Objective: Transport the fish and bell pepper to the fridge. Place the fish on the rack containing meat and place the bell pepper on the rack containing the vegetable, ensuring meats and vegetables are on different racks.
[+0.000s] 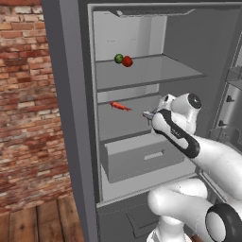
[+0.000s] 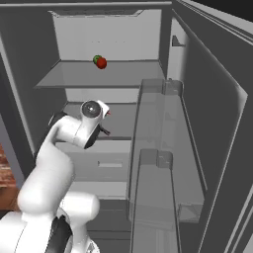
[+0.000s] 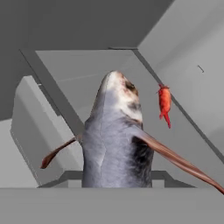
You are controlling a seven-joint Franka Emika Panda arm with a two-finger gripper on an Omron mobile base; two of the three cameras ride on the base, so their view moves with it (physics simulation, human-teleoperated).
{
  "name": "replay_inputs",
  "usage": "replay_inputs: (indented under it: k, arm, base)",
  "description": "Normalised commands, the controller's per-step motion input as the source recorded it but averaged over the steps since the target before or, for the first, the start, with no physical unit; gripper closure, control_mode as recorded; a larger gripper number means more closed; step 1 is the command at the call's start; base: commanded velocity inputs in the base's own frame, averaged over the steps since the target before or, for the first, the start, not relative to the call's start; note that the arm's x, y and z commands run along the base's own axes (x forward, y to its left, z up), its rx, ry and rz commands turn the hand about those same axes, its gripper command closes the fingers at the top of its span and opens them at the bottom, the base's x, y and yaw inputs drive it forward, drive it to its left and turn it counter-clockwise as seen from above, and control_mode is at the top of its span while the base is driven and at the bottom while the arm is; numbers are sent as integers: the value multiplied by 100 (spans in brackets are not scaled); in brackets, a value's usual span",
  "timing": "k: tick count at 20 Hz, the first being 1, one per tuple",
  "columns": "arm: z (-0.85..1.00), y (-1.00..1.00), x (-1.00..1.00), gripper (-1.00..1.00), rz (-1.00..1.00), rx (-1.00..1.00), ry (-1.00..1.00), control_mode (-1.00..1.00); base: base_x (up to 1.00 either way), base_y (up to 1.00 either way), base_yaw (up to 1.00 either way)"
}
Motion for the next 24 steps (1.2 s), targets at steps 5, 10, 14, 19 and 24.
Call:
replay_inputs:
  k: [5, 10, 14, 19, 24]
  arm:
    - [-15, 0, 83, 100, 0, 5, 1, -100]
    - [-14, 0, 81, 100, 0, 4, 8, -100]
    - [-33, 1, 71, 100, 0, 1, 6, -100]
    - [-47, 0, 27, 100, 0, 0, 0, -100]
    - [-41, 0, 31, 100, 0, 0, 0, -100]
  base:
    - [0, 0, 0]
    - [0, 0, 0]
    - [0, 0, 0]
    - [0, 0, 0]
    - [0, 0, 0]
